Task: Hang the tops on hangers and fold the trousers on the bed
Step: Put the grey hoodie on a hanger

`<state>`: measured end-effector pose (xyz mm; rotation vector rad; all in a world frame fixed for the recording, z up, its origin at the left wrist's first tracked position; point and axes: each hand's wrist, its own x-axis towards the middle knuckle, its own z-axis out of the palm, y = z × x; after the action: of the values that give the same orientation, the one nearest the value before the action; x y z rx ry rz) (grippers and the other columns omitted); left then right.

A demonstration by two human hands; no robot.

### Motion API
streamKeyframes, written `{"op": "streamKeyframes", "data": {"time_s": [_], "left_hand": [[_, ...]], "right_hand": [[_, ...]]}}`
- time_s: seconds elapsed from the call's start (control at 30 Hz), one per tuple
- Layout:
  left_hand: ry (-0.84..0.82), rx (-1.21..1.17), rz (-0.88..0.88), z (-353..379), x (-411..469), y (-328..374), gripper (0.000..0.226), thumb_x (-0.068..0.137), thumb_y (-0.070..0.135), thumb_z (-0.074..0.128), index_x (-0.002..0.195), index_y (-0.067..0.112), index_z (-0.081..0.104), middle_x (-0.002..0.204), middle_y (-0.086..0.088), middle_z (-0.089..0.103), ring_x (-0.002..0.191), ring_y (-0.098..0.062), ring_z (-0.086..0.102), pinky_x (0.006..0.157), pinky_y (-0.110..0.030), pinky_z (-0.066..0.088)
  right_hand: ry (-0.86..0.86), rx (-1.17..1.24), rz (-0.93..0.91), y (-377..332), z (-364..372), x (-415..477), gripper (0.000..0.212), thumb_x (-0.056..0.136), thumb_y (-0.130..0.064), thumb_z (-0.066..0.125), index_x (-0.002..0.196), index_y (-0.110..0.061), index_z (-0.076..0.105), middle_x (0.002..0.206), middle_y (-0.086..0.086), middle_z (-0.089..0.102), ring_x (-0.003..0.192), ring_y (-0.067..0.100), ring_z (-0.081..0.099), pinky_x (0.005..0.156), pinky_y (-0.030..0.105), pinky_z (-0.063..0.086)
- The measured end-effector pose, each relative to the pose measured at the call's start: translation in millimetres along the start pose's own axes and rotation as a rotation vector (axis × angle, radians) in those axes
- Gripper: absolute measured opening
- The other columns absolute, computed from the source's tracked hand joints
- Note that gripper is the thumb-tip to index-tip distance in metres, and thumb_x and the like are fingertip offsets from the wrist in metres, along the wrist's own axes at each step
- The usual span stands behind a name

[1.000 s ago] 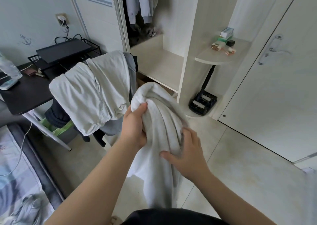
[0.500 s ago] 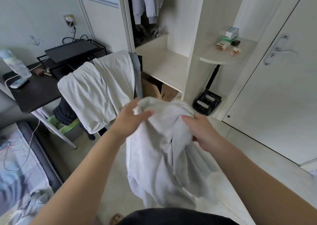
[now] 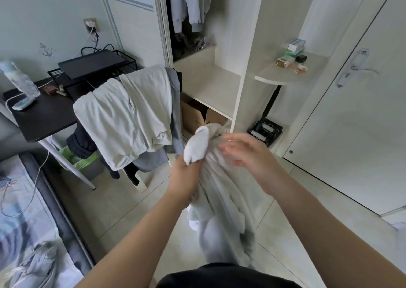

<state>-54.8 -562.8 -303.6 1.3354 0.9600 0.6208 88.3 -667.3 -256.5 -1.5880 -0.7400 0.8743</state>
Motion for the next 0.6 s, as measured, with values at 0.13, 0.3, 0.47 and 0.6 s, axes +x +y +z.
{"op": "streamKeyframes", "data": {"time_s": [0.13,0.3,0.47,0.6], "left_hand": [[0.047,-0.250,-0.140,-5,5,18,0.014,0.100,0.028,0.063,0.102,0.017,0.071,0.098,-0.008,0.078,0.097,-0.028,0.074,0.091,-0.049,0.058],[-0.029,-0.530,-0.288,-14,15,39,0.037,0.097,0.034,0.067,0.125,0.011,0.063,0.113,-0.014,0.075,0.103,-0.034,0.072,0.093,-0.054,0.056],[-0.062,-0.614,-0.368,-19,28,46,0.047,0.102,0.042,0.053,0.137,0.010,0.058,0.129,-0.019,0.067,0.116,-0.038,0.066,0.090,-0.051,0.056],[0.139,-0.543,-0.342,-31,41,45,0.044,0.097,0.039,0.065,0.130,0.010,0.062,0.117,-0.013,0.073,0.104,-0.032,0.072,0.088,-0.048,0.060]], "right_hand": [[-0.208,-0.284,0.123,58,-10,-23,0.092,0.077,-0.044,0.085,0.151,-0.033,0.031,0.148,-0.017,0.039,0.131,0.000,0.043,0.108,0.027,0.040],[-0.326,-0.316,0.327,113,-13,-32,0.120,0.066,-0.052,0.090,0.156,-0.044,0.011,0.157,-0.021,0.019,0.142,0.006,0.026,0.111,0.030,0.033],[-0.224,-0.465,0.207,110,11,-24,0.039,0.087,-0.040,0.069,0.121,-0.049,0.053,0.127,-0.014,0.060,0.114,0.011,0.059,0.086,0.022,0.048],[-0.022,-0.525,0.095,86,-6,-7,0.033,0.092,-0.007,0.049,0.100,-0.029,0.071,0.107,-0.002,0.072,0.101,0.020,0.066,0.081,0.030,0.053]]}}
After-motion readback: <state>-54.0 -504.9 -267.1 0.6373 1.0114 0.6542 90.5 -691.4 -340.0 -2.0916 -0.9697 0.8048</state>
